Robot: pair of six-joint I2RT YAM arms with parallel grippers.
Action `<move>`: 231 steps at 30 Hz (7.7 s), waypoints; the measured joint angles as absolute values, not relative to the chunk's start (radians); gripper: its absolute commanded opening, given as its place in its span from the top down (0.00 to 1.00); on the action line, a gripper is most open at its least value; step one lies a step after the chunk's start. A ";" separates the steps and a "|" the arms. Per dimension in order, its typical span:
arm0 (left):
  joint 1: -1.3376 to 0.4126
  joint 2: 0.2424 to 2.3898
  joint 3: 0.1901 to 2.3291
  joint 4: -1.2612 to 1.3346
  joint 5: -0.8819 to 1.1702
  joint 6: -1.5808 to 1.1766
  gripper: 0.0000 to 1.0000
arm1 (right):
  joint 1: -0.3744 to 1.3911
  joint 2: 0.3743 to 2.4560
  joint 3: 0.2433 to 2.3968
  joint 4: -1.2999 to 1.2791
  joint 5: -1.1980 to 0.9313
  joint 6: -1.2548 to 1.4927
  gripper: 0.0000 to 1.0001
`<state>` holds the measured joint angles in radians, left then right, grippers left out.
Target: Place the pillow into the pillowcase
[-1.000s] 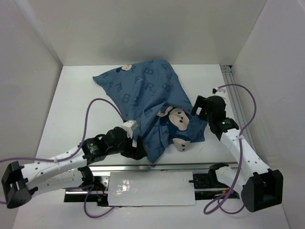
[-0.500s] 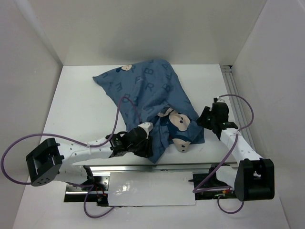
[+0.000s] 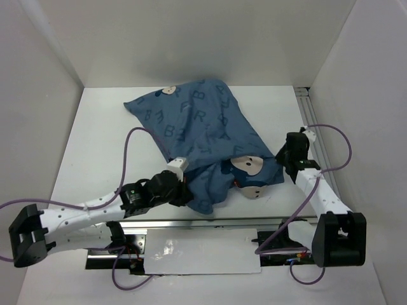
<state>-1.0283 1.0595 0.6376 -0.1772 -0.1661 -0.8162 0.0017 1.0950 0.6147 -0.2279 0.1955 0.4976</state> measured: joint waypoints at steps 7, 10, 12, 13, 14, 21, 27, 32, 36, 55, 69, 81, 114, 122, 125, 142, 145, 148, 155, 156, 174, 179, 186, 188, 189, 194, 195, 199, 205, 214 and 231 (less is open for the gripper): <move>-1.033 0.890 0.550 -0.328 -0.128 -0.819 1.00 | -0.076 1.322 0.810 -0.216 0.335 0.516 1.00; -1.034 0.879 0.506 -0.311 -0.053 -0.817 0.89 | -0.112 1.429 0.882 -0.213 0.296 0.495 1.00; -1.035 0.878 0.501 -0.300 -0.007 -0.805 0.43 | -0.120 1.518 0.942 -0.233 0.269 0.469 0.97; -1.035 0.878 0.502 -0.310 0.015 -0.797 0.01 | -0.125 1.566 0.979 -0.238 0.270 0.455 0.89; -1.035 0.878 0.503 -0.322 0.030 -0.791 0.00 | -0.136 1.615 1.020 -0.236 0.271 0.443 0.79; -1.037 0.907 0.660 -0.415 0.002 -0.729 0.00 | -0.171 1.650 1.110 -0.242 0.282 0.395 0.00; -0.888 1.127 1.010 -0.456 -0.197 -0.686 0.00 | -0.095 1.477 1.100 -0.329 0.298 0.408 0.00; -0.633 1.551 1.399 -0.464 -0.274 -0.601 0.00 | 0.087 1.272 0.984 -0.329 0.197 0.430 0.00; -0.495 1.990 1.875 -0.534 -0.287 -0.537 0.04 | 0.163 1.245 0.906 -0.351 0.115 0.442 0.00; -0.390 1.898 1.394 -0.268 -0.146 -0.501 0.20 | 0.128 1.913 1.347 -0.276 0.043 0.351 0.00; -0.091 1.414 1.271 -0.514 -0.205 -0.645 0.01 | -0.012 1.504 1.107 -0.265 0.126 0.417 0.00; 0.175 1.119 0.655 -0.584 -0.167 -0.871 0.01 | -0.091 1.006 0.728 -0.460 0.183 0.652 0.00; 0.184 1.142 0.628 -0.112 -0.047 -0.733 1.00 | -0.129 0.971 0.441 -0.264 0.114 0.806 1.00; 0.176 1.082 1.093 -0.324 -0.162 -0.709 1.00 | -0.122 0.840 0.740 -0.227 0.336 0.706 1.00; 0.177 1.118 1.338 -0.403 -0.125 -0.701 1.00 | -0.118 0.839 0.807 -0.217 0.374 0.680 1.00; 0.181 1.303 2.387 -0.545 0.070 -0.469 1.00 | -0.103 0.840 1.082 -0.107 0.360 0.567 1.00; 0.167 1.275 2.424 -0.516 0.034 -0.431 1.00 | -0.102 0.838 1.164 -0.105 0.416 0.541 1.00; 0.115 1.219 2.416 -0.491 -0.022 -0.378 1.00 | -0.102 0.831 1.252 -0.095 0.487 0.487 1.00; 0.001 1.082 2.381 -0.443 -0.073 -0.257 1.00 | -0.102 0.857 1.530 -0.076 0.684 0.279 1.00; -0.009 1.057 2.365 -0.436 -0.083 -0.239 1.00 | -0.102 0.873 1.592 -0.077 0.699 0.248 1.00; -0.128 0.953 1.940 -0.257 -0.318 -0.198 1.00 | 0.210 0.900 1.531 0.015 0.940 -0.052 1.00; -0.124 1.040 1.527 -0.139 -0.500 -0.275 1.00 | 0.208 1.169 1.351 -0.020 0.965 0.056 1.00; -0.004 1.439 1.169 -0.094 -0.411 -0.484 0.70 | 0.047 1.632 1.173 0.021 0.618 0.292 0.53; 0.031 1.647 1.226 -0.109 -0.381 -0.527 0.50 | 0.016 1.779 1.197 0.048 0.543 0.318 0.31; 0.054 1.760 1.313 -0.161 -0.367 -0.559 0.48 | 0.001 1.861 1.250 0.034 0.507 0.324 0.22; 0.130 2.156 1.766 -0.319 -0.339 -0.640 0.00 | -0.038 2.134 1.607 -0.078 0.361 0.345 0.00; 0.138 2.171 1.794 -0.336 -0.335 -0.636 0.00 | -0.040 2.135 1.628 -0.086 0.341 0.346 0.00; 0.145 2.123 1.801 -0.361 -0.297 -0.645 0.00 | -0.035 2.062 1.624 -0.091 0.288 0.347 0.00; 0.138 1.850 1.647 -0.360 -0.240 -0.624 0.00 | 0.006 1.793 1.473 -0.105 0.258 0.350 0.00; 0.035 1.264 1.129 -0.354 -0.076 -0.622 0.00 | 0.030 1.473 1.163 -0.134 0.197 0.402 0.17; -0.280 1.268 0.869 -0.278 -0.084 -0.647 0.00 | -0.024 2.085 1.415 -0.171 0.210 0.517 0.57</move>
<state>-0.2798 1.2682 0.8688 -0.2775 -0.0845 -0.6472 -0.0242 2.0850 1.4155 -0.1707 0.2104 0.5167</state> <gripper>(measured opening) 1.000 0.429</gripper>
